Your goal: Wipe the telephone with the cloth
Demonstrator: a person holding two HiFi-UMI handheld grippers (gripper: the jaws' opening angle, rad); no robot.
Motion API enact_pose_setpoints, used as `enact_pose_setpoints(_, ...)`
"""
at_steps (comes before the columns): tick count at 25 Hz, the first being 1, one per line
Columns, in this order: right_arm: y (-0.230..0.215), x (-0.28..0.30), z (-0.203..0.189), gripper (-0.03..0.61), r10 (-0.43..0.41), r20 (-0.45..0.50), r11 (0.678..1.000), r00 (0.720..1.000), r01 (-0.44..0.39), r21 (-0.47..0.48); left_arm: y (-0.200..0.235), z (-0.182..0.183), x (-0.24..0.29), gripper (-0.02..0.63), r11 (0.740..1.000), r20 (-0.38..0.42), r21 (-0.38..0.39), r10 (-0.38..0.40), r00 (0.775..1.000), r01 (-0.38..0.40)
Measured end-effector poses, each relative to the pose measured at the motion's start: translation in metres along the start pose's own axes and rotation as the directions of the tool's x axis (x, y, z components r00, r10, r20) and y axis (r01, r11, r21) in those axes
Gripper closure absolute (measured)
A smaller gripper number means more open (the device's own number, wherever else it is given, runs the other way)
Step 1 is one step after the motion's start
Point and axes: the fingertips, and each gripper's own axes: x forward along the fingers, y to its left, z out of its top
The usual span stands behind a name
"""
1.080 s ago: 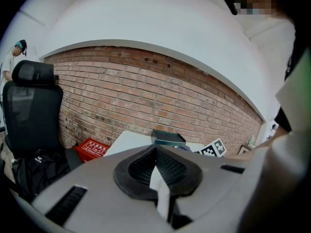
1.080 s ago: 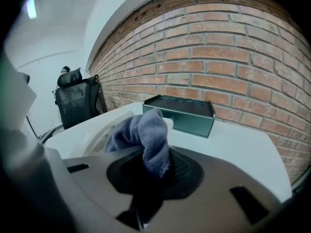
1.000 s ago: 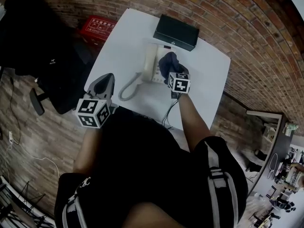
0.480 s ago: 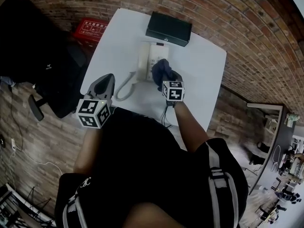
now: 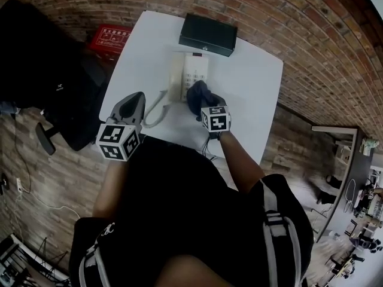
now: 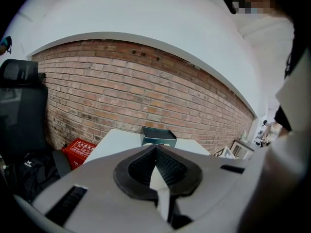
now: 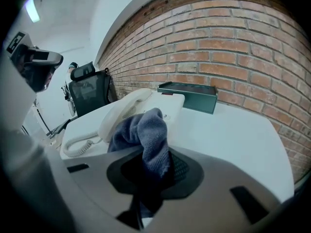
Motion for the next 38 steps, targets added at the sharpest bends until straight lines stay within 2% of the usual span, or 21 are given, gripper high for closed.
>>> enact_pose_setpoints(6,0.012,0.002,0.001,0.532,0.057,-0.012,0.998,0.998,-0.058,-0.036,0.008,0.002,-0.002,0.618,1.000,0.002,-0.005,0.016,1.000,-0.016)
enact_pose_setpoints(11,0.018,0.004,0.003,0.532,0.053,-0.027,0.995,0.998,-0.055,-0.084,0.008,0.002,-0.003,0.617,1.000,0.003,-0.005,0.011,1.000,-0.011)
enact_pose_setpoints(16,0.041,0.011,0.007,0.532,0.068,-0.049,0.974,0.996,-0.077,-0.213,0.009,0.002,-0.002,0.618,1.000,0.002,-0.009,0.002,1.000,-0.002)
enact_pose_setpoints(20,0.039,0.014,0.009,0.532,0.068,-0.036,0.986,0.997,-0.073,-0.149,0.008,0.002,0.001,0.617,1.000,-0.003,-0.009,-0.016,1.000,0.016)
enact_pose_setpoints(25,0.038,0.011,0.009,0.532,0.062,-0.038,0.993,0.997,-0.066,-0.102,0.000,0.011,0.018,0.618,0.997,-0.009,0.011,-0.077,0.997,0.077)
enact_pose_setpoints(29,0.031,-0.008,0.033,0.532,0.038,0.052,0.999,0.998,-0.037,-0.005,-0.018,0.018,0.032,0.618,0.989,-0.013,0.045,-0.142,0.990,0.142)
enact_pose_setpoints(33,0.019,-0.035,0.070,0.532,-0.010,0.172,0.999,0.985,0.004,0.034,-0.032,0.017,0.044,0.618,0.977,-0.034,0.060,-0.201,0.979,0.202)
enact_pose_setpoints(36,0.003,-0.064,0.104,0.532,-0.078,0.281,0.996,0.956,0.061,0.070,-0.041,0.020,0.052,0.617,0.967,-0.042,0.073,-0.239,0.970,0.242)
enact_pose_setpoints(38,-0.008,-0.090,0.130,0.532,-0.140,0.371,0.989,0.918,0.112,0.097,-0.047,0.027,0.057,0.618,0.961,-0.035,0.085,-0.261,0.965,0.263)
